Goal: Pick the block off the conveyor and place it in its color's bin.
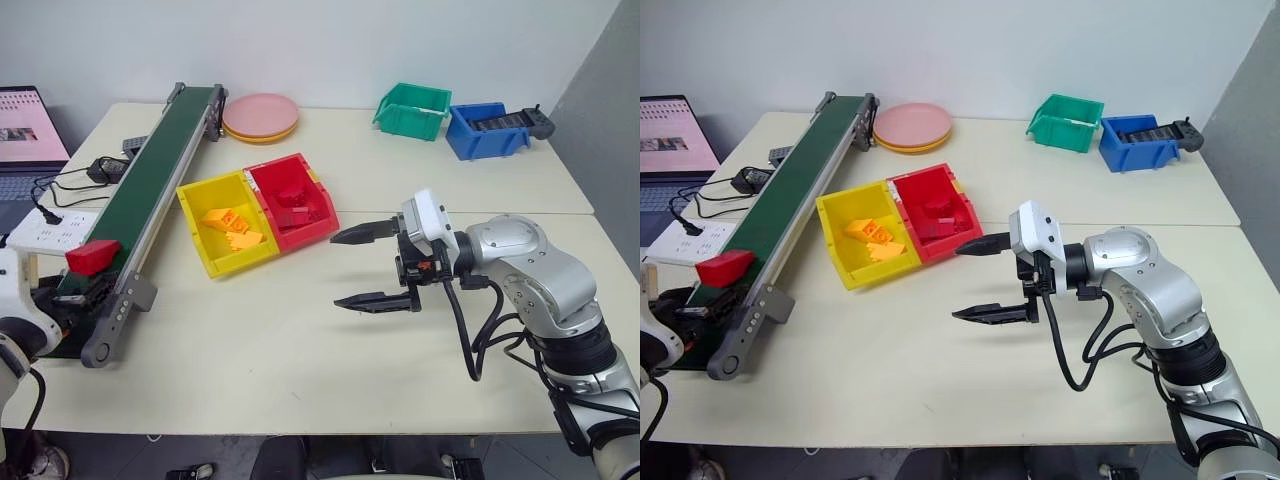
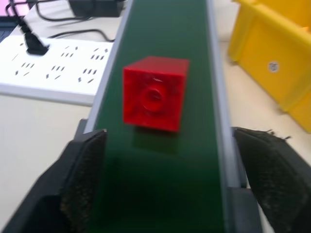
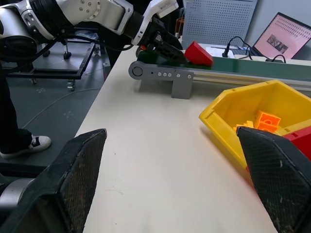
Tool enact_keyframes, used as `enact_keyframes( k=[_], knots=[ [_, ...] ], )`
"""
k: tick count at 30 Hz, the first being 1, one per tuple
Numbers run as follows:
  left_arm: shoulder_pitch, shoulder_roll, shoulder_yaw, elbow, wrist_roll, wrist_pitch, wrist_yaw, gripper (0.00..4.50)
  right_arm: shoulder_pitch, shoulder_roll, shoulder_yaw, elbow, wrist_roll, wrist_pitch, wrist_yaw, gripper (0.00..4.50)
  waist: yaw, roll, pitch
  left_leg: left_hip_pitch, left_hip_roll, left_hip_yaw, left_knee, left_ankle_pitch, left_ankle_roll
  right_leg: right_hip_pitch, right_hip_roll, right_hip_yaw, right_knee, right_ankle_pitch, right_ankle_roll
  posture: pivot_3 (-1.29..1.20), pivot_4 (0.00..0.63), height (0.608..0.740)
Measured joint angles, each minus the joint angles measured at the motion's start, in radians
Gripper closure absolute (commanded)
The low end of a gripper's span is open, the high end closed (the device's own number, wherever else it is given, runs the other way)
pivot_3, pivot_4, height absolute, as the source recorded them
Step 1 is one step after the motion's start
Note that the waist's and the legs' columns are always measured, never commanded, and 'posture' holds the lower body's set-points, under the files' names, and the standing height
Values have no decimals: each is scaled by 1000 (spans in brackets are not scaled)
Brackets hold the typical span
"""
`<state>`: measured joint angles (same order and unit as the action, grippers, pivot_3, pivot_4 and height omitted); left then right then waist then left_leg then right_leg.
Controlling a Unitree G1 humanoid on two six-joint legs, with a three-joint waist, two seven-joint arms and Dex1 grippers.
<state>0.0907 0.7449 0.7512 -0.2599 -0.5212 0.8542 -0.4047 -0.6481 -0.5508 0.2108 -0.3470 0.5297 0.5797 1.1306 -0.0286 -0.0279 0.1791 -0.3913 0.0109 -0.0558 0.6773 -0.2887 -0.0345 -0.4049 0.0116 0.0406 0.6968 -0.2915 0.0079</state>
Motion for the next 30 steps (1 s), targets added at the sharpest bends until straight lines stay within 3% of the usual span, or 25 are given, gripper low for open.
enact_keyframes(
  k=[10, 15, 21, 26, 30],
  knots=[
    [32, -7, 0, -35, 18, 5, 21, 2954, -3, -4, 0, 0, 0, 0, 3, 0, 0, 0, 0, 0, 0, 0, 0, 0, 0, 0, -1, 0, 0, 0, 0, 0, 150, 740],
    [33, -35, 3, -148, -11, 43, 46, 2965, -11, -16, -1, 1, 3, 0, 10, 0, 1, 0, 0, -1, 0, -1, 0, 0, 0, 0, -1, -1, 0, 0, 0, 0, 150, 740],
    [-111, -13, -17, -221, -73, 104, 68, 2965, -24, -34, -4, 2, 8, 2, 21, 0, 2, 0, 0, -1, -1, -1, 0, 0, 0, 0, -1, -2, 0, 0, 0, 0, 150, 740],
    [-408, 11, -270, -206, -105, 114, 52, 2965, -33, -78, -64, -3, -16, 1, -44, 0, 21, -1, 0, -2, -2, -2, 1, 0, 0, 1, -2, -2, -1, 0, 0, 0, 150, 740],
    [-557, -41, -491, -87, -46, 56, 18, 2965, -20, -129, -119, -7, -39, 20, -110, 0, 21, 1, 1, -4, -2, 1, 1, 0, 0, -1, -1, 0, 0, 0, 0, 0, 150, 740]
  ],
)
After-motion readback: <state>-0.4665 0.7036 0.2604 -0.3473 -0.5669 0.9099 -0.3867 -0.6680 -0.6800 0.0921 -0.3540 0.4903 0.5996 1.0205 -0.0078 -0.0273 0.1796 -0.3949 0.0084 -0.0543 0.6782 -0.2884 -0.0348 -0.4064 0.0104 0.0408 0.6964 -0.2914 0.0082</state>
